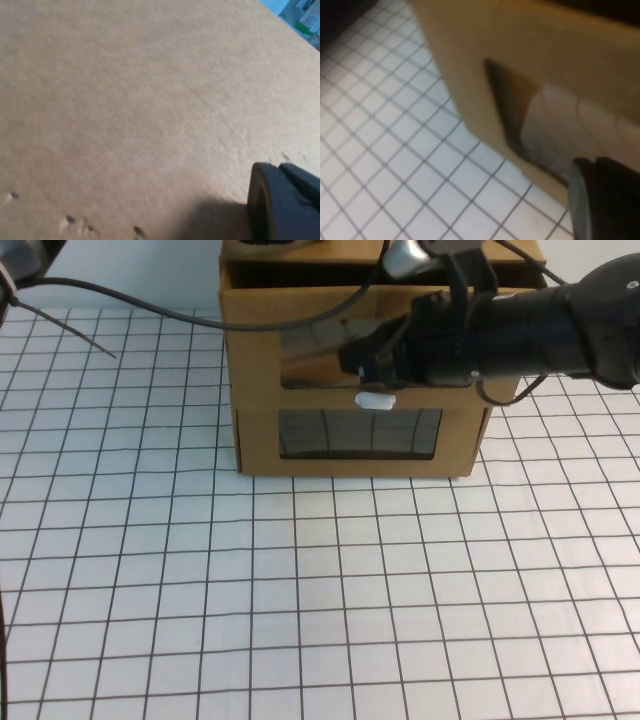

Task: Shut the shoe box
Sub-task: Close the shoe box with your right arm

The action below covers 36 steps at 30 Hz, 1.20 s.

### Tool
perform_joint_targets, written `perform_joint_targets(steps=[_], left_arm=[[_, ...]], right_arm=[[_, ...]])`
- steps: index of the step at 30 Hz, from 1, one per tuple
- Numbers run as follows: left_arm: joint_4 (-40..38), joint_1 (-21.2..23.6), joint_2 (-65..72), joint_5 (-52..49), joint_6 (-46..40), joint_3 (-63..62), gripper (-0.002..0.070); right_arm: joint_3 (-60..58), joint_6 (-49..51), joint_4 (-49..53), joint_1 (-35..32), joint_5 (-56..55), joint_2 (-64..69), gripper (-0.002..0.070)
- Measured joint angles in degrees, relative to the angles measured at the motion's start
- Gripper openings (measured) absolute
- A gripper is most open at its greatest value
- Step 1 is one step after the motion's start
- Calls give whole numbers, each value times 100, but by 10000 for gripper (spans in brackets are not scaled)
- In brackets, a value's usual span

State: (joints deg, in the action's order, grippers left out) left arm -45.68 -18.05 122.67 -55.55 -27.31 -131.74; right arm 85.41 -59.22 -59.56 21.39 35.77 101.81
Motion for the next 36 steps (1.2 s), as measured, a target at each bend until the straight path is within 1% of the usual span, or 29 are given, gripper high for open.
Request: perform_joint_targets(steps=[6,15,21,26,28,32,36], left_arm=[[-63,0,0,-13,0,0,-5],[-76,0,0,-13,-11,0,-5],[-76,0,0,-35,-31,0,-5],[-51,0,-27,-60,-31,0,-5],[125,0,-104,-127,-31,0,-5],[707,0,-463,-405,-6,11,-5],[898,78,-1025,-756,42,11,-5]], right_arm=[[12,-59,-689,-191,-427,20,-14],[12,-1144,-1874,-220,-689,222,-14],[50,-1365,-2197,-229,-743,320,-14],[50,-1488,-2163,-250,-606,333,-14],[61,-1494,-2014,-275,-433,333,-14],[83,-1587,-1426,-289,105,159,-14],[95,-1611,-598,-289,802,-267,-14]])
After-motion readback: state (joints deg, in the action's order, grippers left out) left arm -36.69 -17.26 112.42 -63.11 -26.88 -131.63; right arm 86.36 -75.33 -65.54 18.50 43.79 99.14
